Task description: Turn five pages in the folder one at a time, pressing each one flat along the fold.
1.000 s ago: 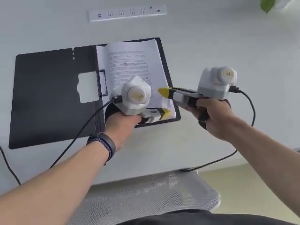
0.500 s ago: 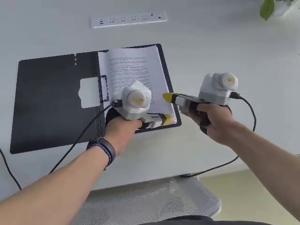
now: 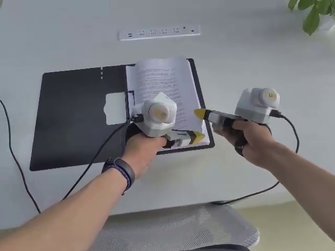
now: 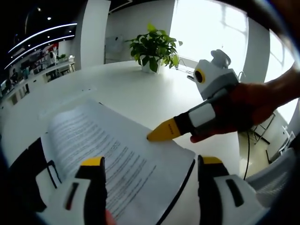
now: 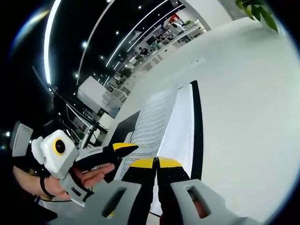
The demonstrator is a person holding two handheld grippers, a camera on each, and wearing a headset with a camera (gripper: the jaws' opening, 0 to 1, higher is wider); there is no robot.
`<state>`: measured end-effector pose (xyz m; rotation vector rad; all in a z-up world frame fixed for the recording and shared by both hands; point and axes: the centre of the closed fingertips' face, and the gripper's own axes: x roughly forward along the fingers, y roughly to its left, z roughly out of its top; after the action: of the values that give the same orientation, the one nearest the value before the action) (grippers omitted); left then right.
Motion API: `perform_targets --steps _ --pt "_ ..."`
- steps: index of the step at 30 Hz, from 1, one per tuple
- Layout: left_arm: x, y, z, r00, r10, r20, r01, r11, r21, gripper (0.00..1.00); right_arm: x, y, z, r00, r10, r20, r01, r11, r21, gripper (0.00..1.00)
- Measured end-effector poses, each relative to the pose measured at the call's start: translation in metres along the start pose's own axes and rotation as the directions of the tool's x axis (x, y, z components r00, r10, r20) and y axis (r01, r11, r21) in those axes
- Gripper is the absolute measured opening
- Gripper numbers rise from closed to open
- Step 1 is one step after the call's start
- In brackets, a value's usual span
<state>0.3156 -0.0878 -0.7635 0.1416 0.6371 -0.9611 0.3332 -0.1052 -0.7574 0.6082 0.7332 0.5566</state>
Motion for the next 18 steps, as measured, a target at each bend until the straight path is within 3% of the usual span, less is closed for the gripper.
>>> perform_targets --steps 9,18 --pt "-0.022 0.012 0.009 0.9992 0.013 0.038 -0.013 1.000 -0.006 0.82 0.004 0.019 0.011 0.9996 0.019 0.021 -0.019 1.000 -0.016 0.00" --pt "-0.052 0.029 -0.002 0.9977 0.044 0.051 -0.042 0.999 -0.033 0.83 0.016 0.049 0.020 0.9957 0.083 0.041 -0.081 0.996 -0.033 0.00"
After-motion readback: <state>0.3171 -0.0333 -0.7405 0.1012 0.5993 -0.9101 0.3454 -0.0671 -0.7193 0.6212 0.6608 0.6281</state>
